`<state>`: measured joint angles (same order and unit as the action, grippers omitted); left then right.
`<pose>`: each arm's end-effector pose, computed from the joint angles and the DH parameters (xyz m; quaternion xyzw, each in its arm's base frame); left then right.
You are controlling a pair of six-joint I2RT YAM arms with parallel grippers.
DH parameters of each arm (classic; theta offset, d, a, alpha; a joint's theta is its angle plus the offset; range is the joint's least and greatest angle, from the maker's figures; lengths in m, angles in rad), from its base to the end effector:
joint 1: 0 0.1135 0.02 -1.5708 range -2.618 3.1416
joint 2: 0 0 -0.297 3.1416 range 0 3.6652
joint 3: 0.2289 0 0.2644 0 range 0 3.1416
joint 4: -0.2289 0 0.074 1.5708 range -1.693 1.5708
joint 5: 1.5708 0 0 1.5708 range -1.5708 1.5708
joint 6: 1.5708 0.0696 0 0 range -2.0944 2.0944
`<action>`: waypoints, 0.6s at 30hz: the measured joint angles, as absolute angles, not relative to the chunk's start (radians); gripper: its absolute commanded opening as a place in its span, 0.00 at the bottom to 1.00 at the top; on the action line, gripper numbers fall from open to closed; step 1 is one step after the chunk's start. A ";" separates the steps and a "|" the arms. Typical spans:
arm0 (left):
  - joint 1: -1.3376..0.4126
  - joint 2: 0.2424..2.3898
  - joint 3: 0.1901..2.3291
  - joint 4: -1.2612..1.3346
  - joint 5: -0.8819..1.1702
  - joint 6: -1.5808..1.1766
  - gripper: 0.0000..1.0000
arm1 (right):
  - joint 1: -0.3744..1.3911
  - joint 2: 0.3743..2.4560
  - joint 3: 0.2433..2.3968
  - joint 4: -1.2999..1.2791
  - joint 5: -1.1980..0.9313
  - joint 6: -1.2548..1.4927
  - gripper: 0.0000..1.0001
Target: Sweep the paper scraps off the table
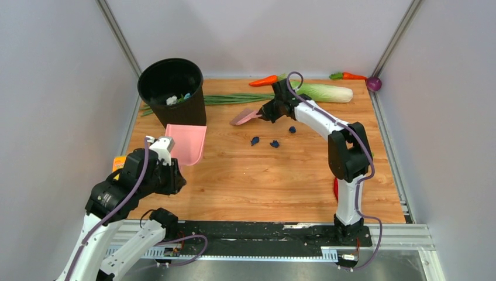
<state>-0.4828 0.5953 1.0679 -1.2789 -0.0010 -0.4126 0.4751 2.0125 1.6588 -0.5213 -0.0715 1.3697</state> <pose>0.0669 -0.0350 0.3470 0.0324 0.9273 -0.1611 0.3364 0.4435 0.2337 0.2390 0.3954 0.8523 0.2919 0.1790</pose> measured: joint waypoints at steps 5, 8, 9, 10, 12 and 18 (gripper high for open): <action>-0.483 0.579 1.067 -1.272 -0.001 -0.412 0.00 | 0.455 1.990 1.573 -0.477 -0.116 1.378 0.00; -0.483 0.574 1.067 -1.272 -0.001 -0.411 0.00 | 0.453 1.941 1.516 -0.461 -0.134 1.376 0.00; -0.483 0.573 1.067 -1.271 -0.002 -0.411 0.00 | 0.453 1.914 1.482 -0.458 -0.141 1.375 0.00; -0.483 0.573 1.067 -1.271 -0.007 -0.411 0.00 | 0.454 1.884 1.449 -0.460 -0.146 1.374 0.00; -0.483 0.573 1.065 -1.267 -0.010 -0.411 0.00 | 0.454 1.825 1.385 -0.466 -0.159 1.370 0.00; -0.483 0.567 1.052 -1.259 -0.013 -0.410 0.00 | 0.458 1.651 1.209 -0.481 -0.200 1.353 0.00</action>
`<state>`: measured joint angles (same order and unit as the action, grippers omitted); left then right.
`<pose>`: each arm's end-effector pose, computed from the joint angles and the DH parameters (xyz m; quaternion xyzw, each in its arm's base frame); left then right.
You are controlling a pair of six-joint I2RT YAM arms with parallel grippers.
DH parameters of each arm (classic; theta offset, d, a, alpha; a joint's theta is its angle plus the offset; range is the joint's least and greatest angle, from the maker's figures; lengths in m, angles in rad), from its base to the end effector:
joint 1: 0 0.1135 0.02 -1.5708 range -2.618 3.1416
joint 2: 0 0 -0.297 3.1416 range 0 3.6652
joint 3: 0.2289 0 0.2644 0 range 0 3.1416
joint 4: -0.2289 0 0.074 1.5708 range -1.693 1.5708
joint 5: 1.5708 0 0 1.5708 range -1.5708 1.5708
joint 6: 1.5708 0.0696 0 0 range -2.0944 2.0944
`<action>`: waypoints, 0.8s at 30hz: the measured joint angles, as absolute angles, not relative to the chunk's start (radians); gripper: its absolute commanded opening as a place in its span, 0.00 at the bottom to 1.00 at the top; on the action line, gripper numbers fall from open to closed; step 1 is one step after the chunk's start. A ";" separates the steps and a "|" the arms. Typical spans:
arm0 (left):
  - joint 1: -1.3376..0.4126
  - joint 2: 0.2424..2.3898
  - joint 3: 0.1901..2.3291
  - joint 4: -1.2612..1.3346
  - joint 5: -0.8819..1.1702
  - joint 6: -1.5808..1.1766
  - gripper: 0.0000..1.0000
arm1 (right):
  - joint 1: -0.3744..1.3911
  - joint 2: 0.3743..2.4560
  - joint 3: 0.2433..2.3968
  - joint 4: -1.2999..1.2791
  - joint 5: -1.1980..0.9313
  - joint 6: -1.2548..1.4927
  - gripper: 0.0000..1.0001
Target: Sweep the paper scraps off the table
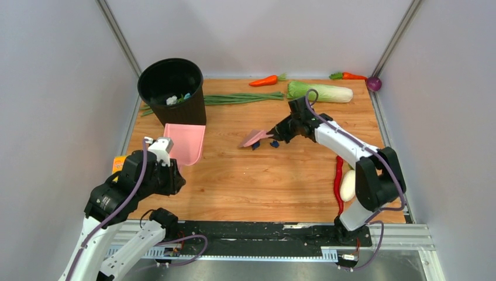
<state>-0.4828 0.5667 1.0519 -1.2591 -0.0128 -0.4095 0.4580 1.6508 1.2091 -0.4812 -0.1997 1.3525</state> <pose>0.0641 -0.0326 0.3457 0.0313 0.9211 -0.1621 0.3525 0.3419 0.1839 0.2403 0.3793 0.8642 0.3075 0.1212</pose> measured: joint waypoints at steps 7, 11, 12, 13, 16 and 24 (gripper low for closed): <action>-0.483 0.568 1.052 -1.252 -0.012 -0.409 0.00 | 0.525 1.465 1.005 -0.490 -0.212 1.338 0.00; -0.483 0.580 1.051 -1.251 -0.009 -0.409 0.00 | 0.575 1.320 0.897 -0.514 -0.210 1.340 0.00; -0.483 0.583 1.050 -1.250 -0.009 -0.409 0.00 | 0.584 1.283 0.878 -0.529 -0.208 1.340 0.00; -0.483 0.587 1.049 -1.248 -0.009 -0.408 0.00 | 0.590 1.254 0.866 -0.543 -0.207 1.340 0.00; -0.483 0.600 1.046 -1.245 -0.009 -0.405 0.00 | 0.602 1.156 0.820 -0.593 -0.197 1.337 0.00; -0.492 0.612 1.041 -1.238 -0.009 -0.401 0.00 | 0.603 0.929 0.757 -0.753 -0.160 1.311 0.00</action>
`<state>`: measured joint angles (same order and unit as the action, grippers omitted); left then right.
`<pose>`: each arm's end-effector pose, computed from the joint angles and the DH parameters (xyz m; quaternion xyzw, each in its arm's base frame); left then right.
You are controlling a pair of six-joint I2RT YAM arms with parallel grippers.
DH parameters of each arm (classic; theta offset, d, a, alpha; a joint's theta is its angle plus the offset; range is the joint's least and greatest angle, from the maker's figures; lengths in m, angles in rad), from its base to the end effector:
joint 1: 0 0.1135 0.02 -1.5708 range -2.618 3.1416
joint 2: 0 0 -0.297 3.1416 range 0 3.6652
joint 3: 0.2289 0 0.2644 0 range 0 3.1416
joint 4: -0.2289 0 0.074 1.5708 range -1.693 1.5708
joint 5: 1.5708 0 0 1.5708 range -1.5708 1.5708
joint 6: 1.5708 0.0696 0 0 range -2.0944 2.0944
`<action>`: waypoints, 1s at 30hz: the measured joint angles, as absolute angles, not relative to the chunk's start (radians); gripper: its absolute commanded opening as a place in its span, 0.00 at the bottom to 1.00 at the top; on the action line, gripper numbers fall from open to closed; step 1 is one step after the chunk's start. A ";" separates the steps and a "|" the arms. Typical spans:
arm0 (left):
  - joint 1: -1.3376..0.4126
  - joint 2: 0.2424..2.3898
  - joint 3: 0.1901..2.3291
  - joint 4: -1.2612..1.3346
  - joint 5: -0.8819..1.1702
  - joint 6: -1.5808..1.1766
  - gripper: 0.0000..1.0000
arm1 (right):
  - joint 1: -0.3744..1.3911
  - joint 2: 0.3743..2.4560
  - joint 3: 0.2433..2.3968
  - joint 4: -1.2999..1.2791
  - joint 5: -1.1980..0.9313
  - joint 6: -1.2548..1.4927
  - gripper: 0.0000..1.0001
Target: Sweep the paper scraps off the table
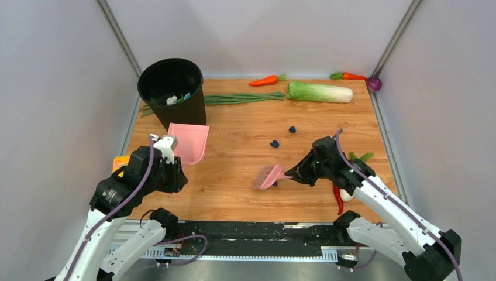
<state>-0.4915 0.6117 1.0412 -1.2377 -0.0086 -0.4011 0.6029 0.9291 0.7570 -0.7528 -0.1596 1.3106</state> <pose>0.0754 -0.0397 0.3420 0.0403 0.9273 -0.1570 0.3374 0.1520 0.1180 0.2525 0.3038 0.8955 0.3021 0.1205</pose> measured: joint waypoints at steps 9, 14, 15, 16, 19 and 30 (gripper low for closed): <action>-0.501 0.611 1.039 -1.237 -0.009 -0.397 0.00 | 0.603 0.914 0.962 -0.936 -0.125 1.184 0.00; -0.511 0.630 1.037 -1.238 0.002 -0.392 0.00 | 0.603 0.997 1.183 -1.026 -0.070 1.023 0.00; -0.511 0.641 1.037 -1.238 0.007 -0.390 0.00 | 0.603 1.012 1.206 -1.045 -0.056 0.992 0.00; -0.511 0.662 1.037 -1.238 0.017 -0.388 0.00 | 0.603 1.023 1.221 -1.063 -0.042 0.970 0.00; -0.519 0.749 1.041 -1.238 0.028 -0.382 0.00 | 0.603 1.055 1.242 -1.132 0.013 0.896 0.00; -0.958 1.177 1.123 -1.228 -0.115 -0.379 0.00 | 0.603 1.090 1.280 -1.289 0.195 0.757 0.00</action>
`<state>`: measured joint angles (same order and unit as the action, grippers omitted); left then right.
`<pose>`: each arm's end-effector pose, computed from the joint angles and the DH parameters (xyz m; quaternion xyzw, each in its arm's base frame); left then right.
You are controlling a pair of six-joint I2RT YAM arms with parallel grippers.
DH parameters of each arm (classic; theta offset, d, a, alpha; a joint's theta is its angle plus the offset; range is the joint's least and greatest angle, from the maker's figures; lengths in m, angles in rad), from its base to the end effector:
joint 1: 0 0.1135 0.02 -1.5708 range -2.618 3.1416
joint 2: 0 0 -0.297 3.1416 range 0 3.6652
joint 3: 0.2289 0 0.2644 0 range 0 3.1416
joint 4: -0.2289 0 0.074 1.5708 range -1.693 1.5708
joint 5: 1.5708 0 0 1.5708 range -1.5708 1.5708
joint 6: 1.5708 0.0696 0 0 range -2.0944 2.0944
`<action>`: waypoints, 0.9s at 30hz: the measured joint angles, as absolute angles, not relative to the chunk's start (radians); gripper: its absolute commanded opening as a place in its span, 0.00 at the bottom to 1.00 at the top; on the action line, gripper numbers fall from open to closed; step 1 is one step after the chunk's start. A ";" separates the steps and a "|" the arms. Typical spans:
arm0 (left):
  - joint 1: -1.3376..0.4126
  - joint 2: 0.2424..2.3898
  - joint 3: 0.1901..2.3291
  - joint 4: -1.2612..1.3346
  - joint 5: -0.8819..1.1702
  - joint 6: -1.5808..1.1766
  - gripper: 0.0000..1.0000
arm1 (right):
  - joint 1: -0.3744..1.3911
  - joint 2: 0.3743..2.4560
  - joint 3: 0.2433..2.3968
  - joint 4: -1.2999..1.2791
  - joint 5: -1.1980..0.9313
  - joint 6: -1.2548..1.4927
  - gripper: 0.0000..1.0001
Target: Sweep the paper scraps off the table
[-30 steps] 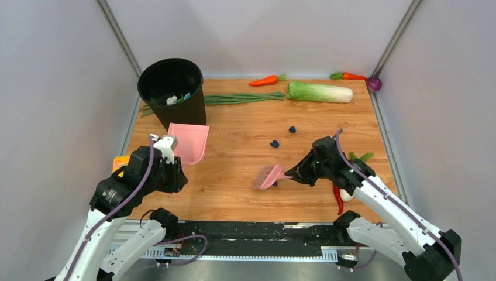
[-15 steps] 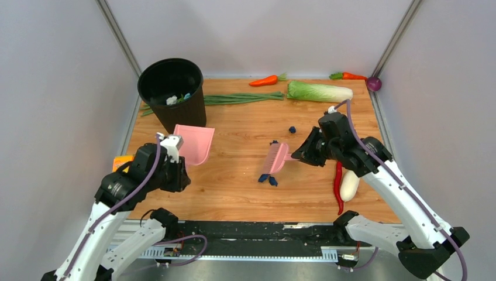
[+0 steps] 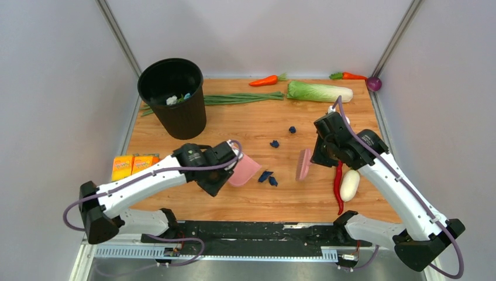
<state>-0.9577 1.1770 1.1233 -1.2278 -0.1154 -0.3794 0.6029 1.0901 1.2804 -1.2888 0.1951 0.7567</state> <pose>0.1258 -0.1649 0.2967 0.2737 0.9493 -0.0444 0.1483 0.1632 0.0960 0.3578 0.0971 0.9630 0.0727 0.2406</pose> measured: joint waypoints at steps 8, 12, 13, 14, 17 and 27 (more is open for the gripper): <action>-1.071 1.222 1.085 -1.215 -0.093 -0.367 0.00 | 0.597 1.094 1.312 -1.313 0.274 0.719 0.00; -1.077 1.252 1.076 -1.206 -0.049 -0.352 0.00 | 0.595 1.092 1.302 -1.312 0.279 0.704 0.00; -1.082 1.271 1.073 -1.198 -0.033 -0.347 0.00 | 0.594 1.092 1.298 -1.312 0.278 0.696 0.00; -1.086 1.294 1.066 -1.187 -0.014 -0.341 0.00 | 0.595 1.092 1.296 -1.312 0.276 0.687 0.00; -1.094 1.364 1.034 -1.144 0.025 -0.330 0.00 | 0.594 1.094 1.296 -1.298 0.253 0.657 0.00; -1.095 1.559 1.008 -1.077 0.037 -0.326 0.00 | 0.594 1.157 1.297 -1.216 0.165 0.560 0.00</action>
